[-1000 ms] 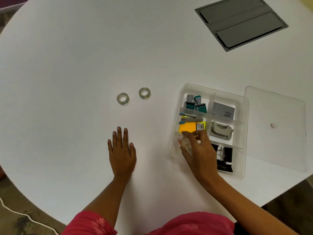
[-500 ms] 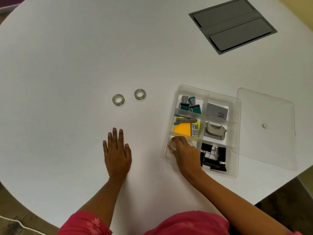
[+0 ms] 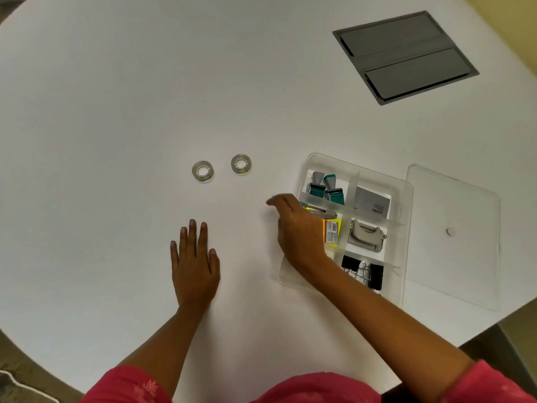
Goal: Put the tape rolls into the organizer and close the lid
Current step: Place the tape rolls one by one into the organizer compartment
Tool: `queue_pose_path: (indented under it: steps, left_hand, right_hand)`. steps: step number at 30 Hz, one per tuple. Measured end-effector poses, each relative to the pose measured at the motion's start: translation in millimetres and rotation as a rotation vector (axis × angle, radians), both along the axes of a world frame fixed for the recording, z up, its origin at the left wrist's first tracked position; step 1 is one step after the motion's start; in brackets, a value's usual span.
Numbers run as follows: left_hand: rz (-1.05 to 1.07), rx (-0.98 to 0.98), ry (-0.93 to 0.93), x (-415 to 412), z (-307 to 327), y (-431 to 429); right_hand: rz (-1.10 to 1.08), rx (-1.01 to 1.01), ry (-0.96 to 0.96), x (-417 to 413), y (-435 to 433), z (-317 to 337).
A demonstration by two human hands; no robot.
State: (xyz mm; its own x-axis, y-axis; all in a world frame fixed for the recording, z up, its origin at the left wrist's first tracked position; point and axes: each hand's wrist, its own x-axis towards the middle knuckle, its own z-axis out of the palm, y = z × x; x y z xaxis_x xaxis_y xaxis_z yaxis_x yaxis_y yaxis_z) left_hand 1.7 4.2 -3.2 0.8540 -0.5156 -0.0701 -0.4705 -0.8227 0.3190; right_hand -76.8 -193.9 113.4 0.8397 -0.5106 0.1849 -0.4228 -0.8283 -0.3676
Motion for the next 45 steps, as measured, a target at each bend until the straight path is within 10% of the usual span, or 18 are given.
queue_pose_path:
  steps: [14,33,40,45]
  left_hand:
    - [0.013,-0.019,0.009,1.3,-1.3,-1.3]
    - [0.013,-0.008,0.003,1.3,-0.3,-1.1]
    - [0.006,-0.001,-0.008,0.9,-2.2,0.2]
    - [0.002,-0.003,-0.009,0.6,0.2,0.0]
  right_hand:
    - [0.17,0.103,0.387,139.8,-44.9,-57.5]
    - [0.04,0.368,-0.176,-17.6,-34.7,-17.0]
    - [0.223,-0.146,0.101,-109.5,-37.9,-23.1]
    - [0.151,-0.145,0.261,-113.8,-39.7,-24.7]
